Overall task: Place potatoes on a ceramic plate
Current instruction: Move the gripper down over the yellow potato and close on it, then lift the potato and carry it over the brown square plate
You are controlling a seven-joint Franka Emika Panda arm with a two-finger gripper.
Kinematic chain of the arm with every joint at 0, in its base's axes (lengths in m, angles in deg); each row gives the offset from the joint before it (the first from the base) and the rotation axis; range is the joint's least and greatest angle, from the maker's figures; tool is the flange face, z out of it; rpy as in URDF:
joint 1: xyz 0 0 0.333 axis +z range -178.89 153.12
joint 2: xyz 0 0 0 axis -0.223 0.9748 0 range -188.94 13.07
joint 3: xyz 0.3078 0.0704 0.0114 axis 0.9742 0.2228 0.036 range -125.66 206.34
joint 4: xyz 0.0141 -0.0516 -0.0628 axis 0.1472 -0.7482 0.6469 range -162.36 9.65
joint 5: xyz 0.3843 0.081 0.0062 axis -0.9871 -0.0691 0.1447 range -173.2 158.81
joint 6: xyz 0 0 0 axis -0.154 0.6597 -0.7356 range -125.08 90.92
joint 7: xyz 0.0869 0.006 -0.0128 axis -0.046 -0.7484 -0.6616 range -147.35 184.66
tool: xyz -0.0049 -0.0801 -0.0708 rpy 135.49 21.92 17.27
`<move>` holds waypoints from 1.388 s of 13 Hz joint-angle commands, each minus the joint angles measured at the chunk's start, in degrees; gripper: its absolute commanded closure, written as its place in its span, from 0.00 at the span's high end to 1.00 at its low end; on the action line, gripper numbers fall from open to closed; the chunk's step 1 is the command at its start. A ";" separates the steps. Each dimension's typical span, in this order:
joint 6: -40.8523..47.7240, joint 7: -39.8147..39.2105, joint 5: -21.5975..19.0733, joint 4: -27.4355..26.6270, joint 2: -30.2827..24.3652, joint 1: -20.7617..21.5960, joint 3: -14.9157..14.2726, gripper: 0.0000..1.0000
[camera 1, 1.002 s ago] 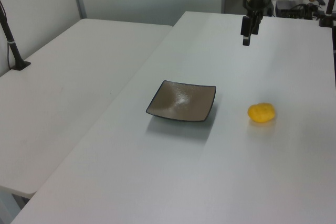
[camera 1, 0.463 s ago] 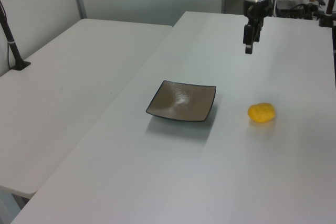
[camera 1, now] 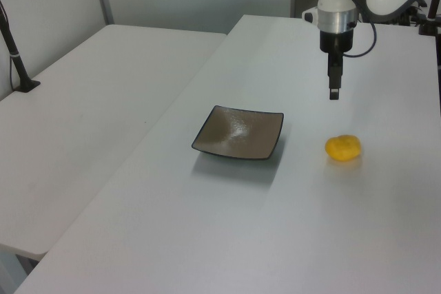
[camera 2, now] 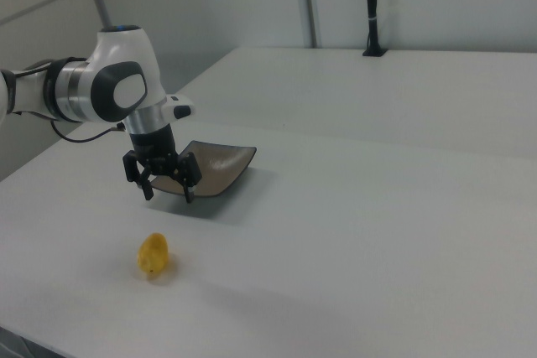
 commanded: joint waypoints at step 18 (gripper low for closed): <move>-9.39 -4.42 -1.14 -5.07 5.73 -0.34 8.10 0.16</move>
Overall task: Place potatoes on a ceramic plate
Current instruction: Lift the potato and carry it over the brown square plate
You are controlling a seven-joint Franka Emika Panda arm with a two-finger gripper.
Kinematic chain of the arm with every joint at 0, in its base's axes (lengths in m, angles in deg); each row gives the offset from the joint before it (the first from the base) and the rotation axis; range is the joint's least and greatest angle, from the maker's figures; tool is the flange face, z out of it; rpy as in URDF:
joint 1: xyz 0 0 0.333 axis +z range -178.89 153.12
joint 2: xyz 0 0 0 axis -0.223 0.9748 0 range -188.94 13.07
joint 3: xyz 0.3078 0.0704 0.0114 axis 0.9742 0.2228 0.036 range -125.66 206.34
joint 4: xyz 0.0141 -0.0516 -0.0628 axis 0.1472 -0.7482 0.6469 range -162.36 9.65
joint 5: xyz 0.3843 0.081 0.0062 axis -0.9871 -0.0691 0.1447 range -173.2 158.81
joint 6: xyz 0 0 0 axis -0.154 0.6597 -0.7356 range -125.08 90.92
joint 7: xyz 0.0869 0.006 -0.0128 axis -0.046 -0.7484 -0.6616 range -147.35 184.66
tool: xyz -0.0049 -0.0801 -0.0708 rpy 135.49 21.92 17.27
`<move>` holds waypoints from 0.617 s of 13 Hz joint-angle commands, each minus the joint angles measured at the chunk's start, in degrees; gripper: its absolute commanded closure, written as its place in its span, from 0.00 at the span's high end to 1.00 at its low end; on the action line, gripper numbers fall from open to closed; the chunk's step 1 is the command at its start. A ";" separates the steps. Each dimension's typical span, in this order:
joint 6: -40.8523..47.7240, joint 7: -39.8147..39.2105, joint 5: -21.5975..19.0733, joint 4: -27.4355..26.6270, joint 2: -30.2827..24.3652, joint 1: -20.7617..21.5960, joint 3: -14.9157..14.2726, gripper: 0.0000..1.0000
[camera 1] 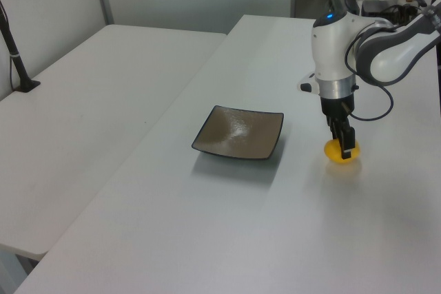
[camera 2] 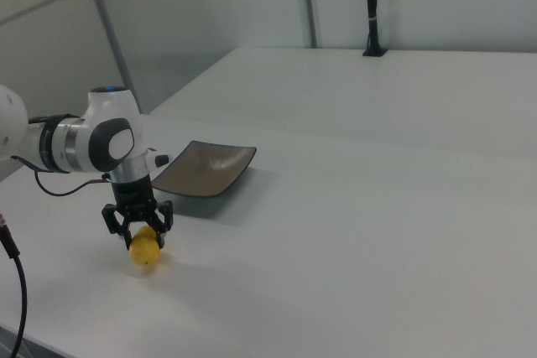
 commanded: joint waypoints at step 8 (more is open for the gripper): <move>-12.79 32.96 -3.60 15.97 4.82 -2.59 -2.45 0.19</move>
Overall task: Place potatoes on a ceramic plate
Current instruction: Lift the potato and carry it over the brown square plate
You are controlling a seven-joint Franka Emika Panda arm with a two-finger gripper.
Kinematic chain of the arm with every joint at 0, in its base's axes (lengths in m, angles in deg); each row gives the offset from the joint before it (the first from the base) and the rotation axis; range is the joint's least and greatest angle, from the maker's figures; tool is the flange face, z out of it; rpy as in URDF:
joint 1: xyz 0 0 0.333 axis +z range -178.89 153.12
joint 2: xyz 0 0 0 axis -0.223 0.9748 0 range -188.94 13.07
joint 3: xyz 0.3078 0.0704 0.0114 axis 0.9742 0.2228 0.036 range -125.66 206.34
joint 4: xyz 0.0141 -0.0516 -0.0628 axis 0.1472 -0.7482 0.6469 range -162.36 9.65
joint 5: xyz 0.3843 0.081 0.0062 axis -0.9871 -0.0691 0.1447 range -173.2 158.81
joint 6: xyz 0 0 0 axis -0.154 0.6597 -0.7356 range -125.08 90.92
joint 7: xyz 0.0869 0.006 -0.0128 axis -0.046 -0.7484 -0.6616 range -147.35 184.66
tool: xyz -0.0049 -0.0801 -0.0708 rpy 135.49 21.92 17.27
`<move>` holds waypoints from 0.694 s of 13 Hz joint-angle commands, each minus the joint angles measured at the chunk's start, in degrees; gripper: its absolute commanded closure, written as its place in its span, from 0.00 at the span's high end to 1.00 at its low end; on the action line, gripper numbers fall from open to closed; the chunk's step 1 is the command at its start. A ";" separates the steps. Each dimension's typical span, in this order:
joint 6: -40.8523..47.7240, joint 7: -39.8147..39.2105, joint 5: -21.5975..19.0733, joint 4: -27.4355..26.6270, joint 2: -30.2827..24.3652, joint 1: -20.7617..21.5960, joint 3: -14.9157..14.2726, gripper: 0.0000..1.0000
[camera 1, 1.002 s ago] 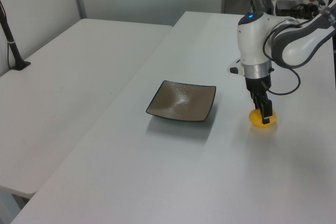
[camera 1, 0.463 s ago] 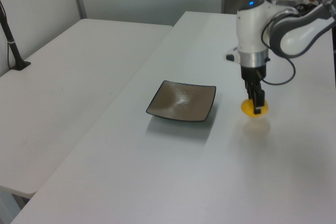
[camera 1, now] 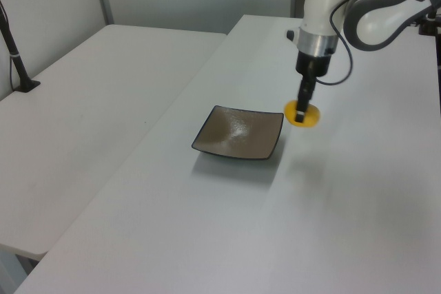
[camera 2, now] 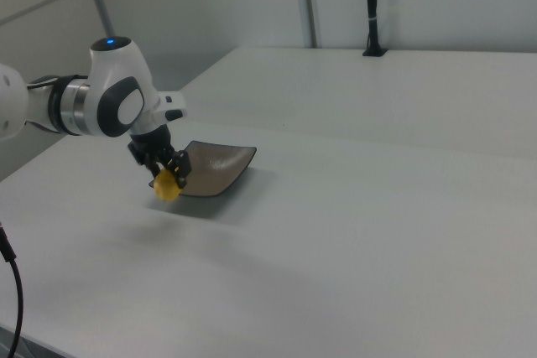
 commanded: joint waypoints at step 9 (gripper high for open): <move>-6.95 21.06 -0.43 11.60 9.20 0.11 -3.49 1.00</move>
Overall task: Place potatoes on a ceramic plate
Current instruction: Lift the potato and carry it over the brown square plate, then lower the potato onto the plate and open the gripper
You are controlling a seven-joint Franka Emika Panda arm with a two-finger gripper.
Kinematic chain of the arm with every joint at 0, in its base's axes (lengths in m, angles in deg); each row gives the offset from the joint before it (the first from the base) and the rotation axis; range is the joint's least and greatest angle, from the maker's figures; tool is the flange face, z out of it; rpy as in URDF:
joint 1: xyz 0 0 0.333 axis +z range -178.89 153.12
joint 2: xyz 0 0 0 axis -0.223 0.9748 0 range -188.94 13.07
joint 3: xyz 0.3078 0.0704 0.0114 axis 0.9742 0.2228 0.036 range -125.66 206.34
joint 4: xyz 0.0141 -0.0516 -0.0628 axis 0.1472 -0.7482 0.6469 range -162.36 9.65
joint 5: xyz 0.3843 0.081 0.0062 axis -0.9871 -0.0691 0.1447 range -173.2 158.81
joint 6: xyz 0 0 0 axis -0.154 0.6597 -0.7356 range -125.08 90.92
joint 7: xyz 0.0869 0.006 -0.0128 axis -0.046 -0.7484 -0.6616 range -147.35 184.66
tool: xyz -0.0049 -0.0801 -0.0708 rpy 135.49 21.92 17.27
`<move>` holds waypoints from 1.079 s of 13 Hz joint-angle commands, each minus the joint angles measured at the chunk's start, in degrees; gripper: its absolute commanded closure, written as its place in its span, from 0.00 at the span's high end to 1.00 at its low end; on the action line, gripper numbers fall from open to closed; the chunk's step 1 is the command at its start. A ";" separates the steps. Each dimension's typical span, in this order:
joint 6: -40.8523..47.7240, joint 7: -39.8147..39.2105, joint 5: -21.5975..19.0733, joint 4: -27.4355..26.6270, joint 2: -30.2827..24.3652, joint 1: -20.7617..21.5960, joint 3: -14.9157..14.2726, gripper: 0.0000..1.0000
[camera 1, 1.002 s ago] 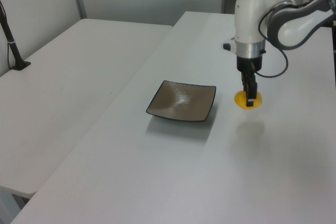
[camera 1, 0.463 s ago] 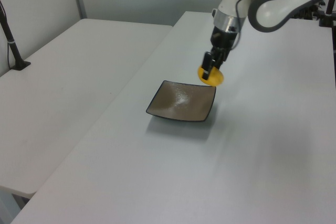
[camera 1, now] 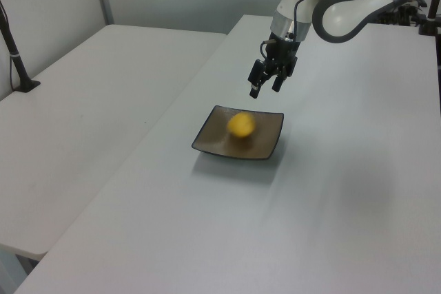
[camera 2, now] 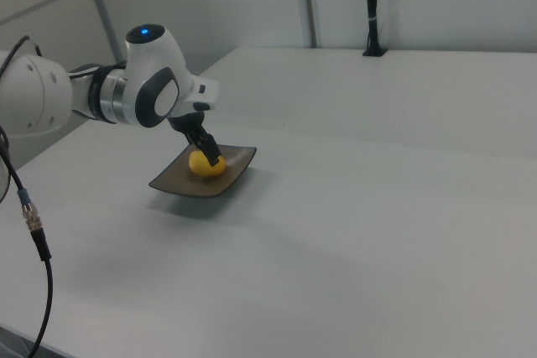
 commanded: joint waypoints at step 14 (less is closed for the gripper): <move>33.02 -22.26 7.42 -4.71 -14.65 1.29 -5.82 1.00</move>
